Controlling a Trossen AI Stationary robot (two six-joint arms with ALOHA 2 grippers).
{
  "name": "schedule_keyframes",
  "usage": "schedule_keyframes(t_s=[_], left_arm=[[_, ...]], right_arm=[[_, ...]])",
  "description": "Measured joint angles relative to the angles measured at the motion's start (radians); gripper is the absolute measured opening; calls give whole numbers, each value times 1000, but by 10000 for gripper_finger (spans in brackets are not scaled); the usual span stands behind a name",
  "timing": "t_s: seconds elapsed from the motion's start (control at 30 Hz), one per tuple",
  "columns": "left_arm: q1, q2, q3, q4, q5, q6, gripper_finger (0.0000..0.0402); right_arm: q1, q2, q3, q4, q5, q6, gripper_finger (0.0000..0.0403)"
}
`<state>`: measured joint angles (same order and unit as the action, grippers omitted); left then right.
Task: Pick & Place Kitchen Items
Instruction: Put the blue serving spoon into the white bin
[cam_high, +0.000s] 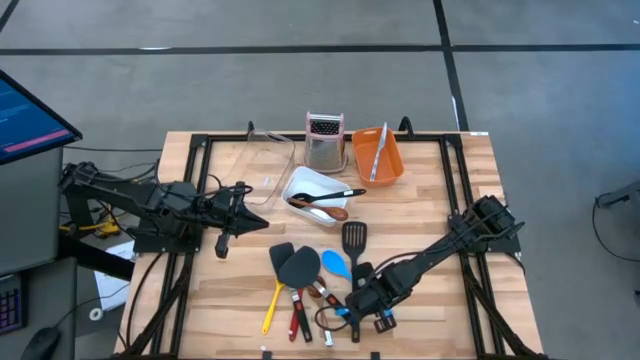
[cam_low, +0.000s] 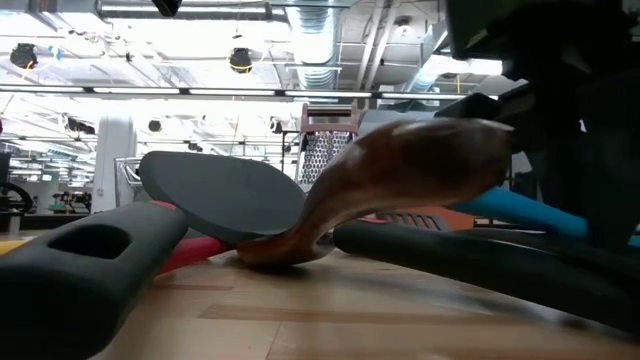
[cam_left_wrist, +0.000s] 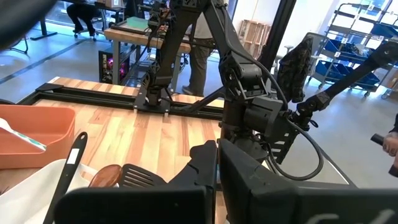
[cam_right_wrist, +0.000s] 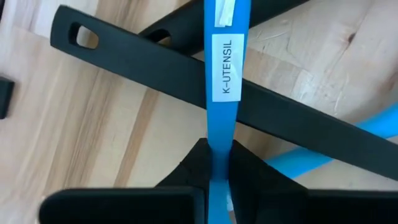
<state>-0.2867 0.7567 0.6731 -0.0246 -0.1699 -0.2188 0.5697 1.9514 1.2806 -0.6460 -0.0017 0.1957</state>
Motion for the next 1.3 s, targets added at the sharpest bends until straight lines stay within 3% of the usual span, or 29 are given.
schedule_keyframes(t_s=[0.37, 0.77, 1.13, 1.3], left_arm=[[0, 0, 0, 0, 0, 0, 2], [0, 0, 0, 0, 19, 0, 2], [0, 0, 0, 0, 46, -8, 2], [0, 0, 0, 0, 46, -8, 2]], right_arm=[[-9, -1, 142, -165, -2, -19, 25], [-38, -2, 475, -499, 6, -75, 25], [-76, -4, 844, -669, 211, -102, 25], [-77, -4, 976, -738, 382, -97, 25]])
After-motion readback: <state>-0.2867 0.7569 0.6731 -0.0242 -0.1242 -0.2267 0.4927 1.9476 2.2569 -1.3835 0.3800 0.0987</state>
